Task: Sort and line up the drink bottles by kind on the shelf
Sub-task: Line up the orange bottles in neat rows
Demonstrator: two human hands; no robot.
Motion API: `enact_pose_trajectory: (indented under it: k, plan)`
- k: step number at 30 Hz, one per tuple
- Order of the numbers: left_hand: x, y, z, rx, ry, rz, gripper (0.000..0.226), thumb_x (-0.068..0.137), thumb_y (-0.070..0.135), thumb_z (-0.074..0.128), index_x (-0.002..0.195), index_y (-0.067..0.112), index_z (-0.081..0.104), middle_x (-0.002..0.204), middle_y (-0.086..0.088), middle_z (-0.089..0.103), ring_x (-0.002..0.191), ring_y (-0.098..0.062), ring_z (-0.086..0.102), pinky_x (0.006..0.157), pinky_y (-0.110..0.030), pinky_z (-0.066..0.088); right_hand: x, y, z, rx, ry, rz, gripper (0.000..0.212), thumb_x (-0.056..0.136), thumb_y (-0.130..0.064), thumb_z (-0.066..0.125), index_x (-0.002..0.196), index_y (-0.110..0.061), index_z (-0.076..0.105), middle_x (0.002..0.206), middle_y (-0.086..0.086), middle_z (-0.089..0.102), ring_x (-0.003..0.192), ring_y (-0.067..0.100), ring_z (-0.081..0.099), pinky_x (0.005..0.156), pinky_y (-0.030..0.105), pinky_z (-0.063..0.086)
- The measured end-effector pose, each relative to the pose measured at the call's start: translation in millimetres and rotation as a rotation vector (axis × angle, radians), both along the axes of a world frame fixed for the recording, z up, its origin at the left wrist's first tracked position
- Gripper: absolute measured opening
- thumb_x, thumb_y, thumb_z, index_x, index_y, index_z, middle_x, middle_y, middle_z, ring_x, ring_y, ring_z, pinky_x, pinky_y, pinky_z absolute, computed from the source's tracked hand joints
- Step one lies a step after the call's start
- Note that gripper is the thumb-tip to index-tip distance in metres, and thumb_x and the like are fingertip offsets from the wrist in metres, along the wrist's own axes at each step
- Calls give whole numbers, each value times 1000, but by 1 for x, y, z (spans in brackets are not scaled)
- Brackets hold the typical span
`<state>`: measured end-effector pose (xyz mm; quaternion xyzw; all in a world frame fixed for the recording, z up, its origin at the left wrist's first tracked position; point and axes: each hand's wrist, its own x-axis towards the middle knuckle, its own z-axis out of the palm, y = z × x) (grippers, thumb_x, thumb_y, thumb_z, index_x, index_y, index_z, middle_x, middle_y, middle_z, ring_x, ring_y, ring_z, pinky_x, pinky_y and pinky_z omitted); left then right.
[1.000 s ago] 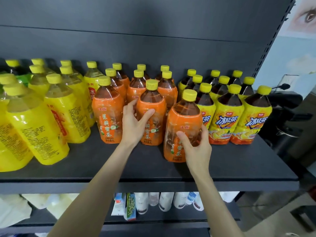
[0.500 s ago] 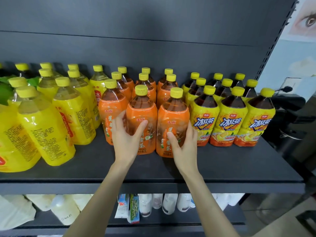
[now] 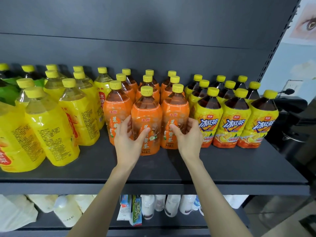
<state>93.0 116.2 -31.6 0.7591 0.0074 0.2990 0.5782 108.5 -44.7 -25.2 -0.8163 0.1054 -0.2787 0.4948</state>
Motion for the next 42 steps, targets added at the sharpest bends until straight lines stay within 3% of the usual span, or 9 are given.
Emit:
enact_pose_trajectory:
  k: [18,23,27,32,36,39,42]
  plan:
    - [12,-11,-2,29,-15,14,72,76,42,70,137,11,46,137,-9,44,127,-20,46,100,-41,47,16,-5,3,-118,-17,-39,71,84,-44,68,139,-5,46,126,13,63,115,28,60,99,44,48]
    - [13,-12,-4,52,-3,27,73,77,45,68,137,11,44,137,-9,43,129,-22,44,101,-47,47,12,-7,4,-248,0,-76,76,86,-48,63,143,-4,40,108,16,68,96,29,64,88,40,51]
    - [12,-12,-4,79,2,29,75,78,48,65,140,13,42,137,-9,42,130,-22,41,101,-50,45,8,-10,6,-311,48,-102,77,84,-53,61,143,-8,41,102,14,69,95,29,65,84,40,51]
    - [5,-8,-3,107,27,-41,70,85,31,66,144,11,35,140,-10,37,132,-22,39,106,-41,42,-4,-11,5,-302,-32,-134,65,82,-49,68,131,-8,54,114,12,66,102,29,64,84,43,53]
    - [3,4,5,126,13,-57,60,85,21,68,139,10,43,138,-8,46,122,-14,48,91,-21,45,-14,2,-8,-178,-159,65,43,84,-34,71,120,-12,61,113,5,62,98,21,62,83,43,55]
    - [4,19,18,270,-60,-21,55,82,21,71,132,11,51,128,-9,55,106,-8,53,75,-9,45,-17,17,-14,-122,-130,229,56,83,-33,72,134,-18,52,126,3,58,112,17,58,91,41,53]
    - [11,34,37,477,-162,-61,61,80,26,74,134,12,49,131,-7,53,117,-12,48,91,-22,43,-18,31,-19,-131,-81,274,74,82,-33,74,145,-25,37,135,4,52,119,17,54,96,44,51]
